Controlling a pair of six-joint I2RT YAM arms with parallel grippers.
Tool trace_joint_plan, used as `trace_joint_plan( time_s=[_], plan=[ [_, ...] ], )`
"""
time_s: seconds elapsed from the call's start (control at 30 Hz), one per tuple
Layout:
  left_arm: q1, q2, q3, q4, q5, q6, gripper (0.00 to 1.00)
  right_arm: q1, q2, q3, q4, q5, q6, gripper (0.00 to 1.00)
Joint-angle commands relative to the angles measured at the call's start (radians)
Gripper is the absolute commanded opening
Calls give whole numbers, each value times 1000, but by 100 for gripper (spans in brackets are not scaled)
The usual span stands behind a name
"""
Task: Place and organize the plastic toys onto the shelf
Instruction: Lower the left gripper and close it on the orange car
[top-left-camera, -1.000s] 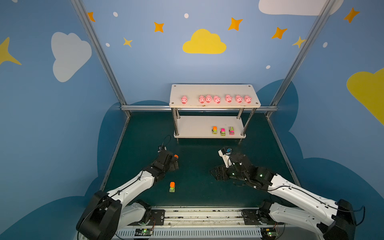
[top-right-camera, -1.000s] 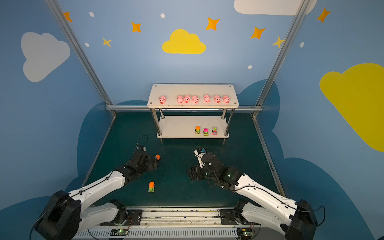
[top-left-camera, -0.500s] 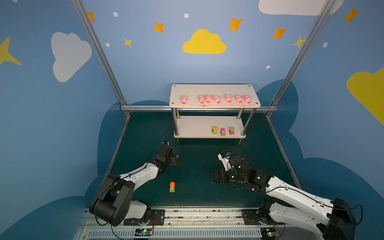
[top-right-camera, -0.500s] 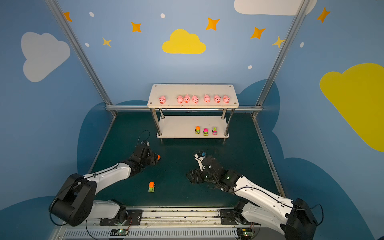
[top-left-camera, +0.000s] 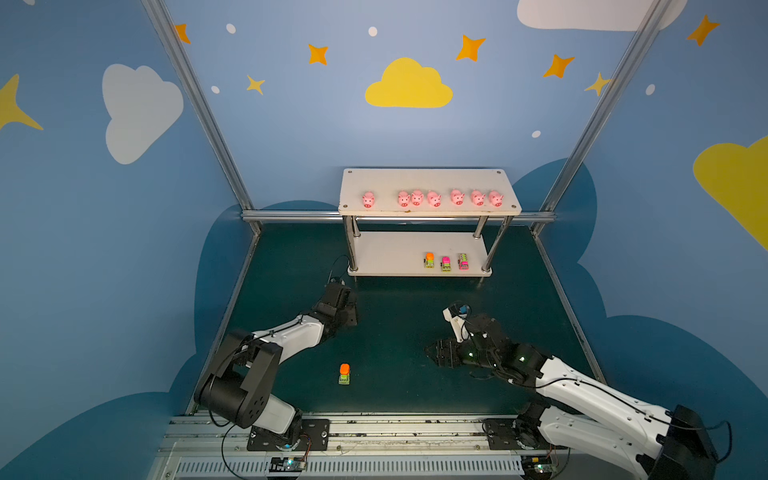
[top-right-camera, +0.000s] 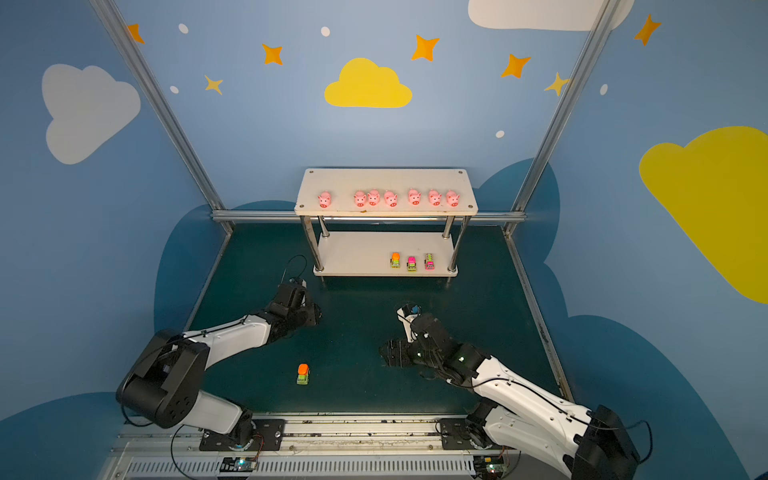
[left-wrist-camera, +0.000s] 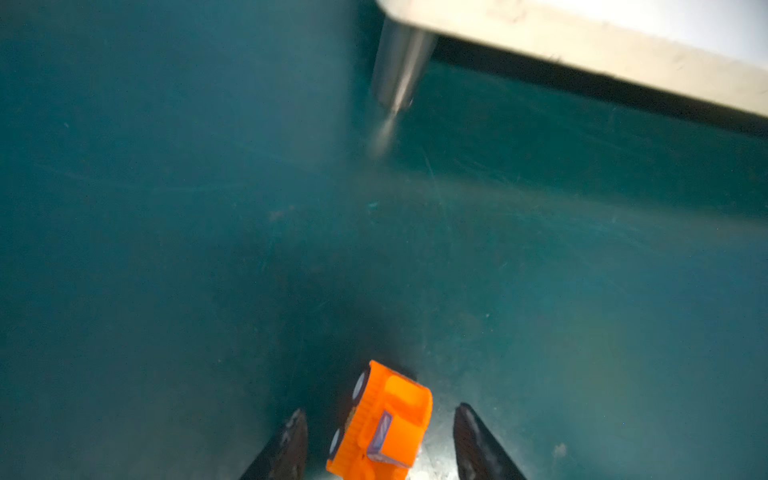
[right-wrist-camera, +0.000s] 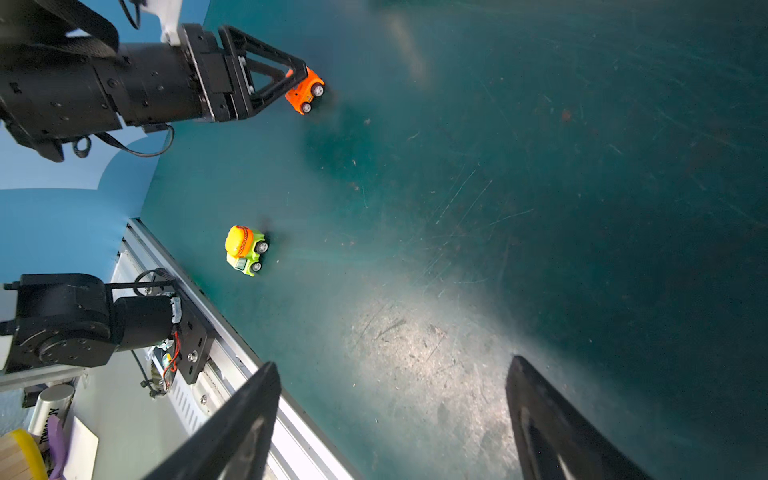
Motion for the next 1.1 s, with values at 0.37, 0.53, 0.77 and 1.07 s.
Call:
trace_joint_plan(
  time_s=[0.37,0.53,0.77,1.07],
  plan=[
    [-39,48,24,-17,13,-43,50,-29,-54,-24,-16,-5,0,84],
    [-74,50,32,-32,-33,-40,49,-37,-77,-42,-23,-11,8,84],
    [-82,60,50,-47,-76,-35,49,-43,-115,-63,-37,-4,15,84],
    [-87,114,106,-108,-133,-47,41,-50,-161,-83,-52,6,22,84]
  ],
)
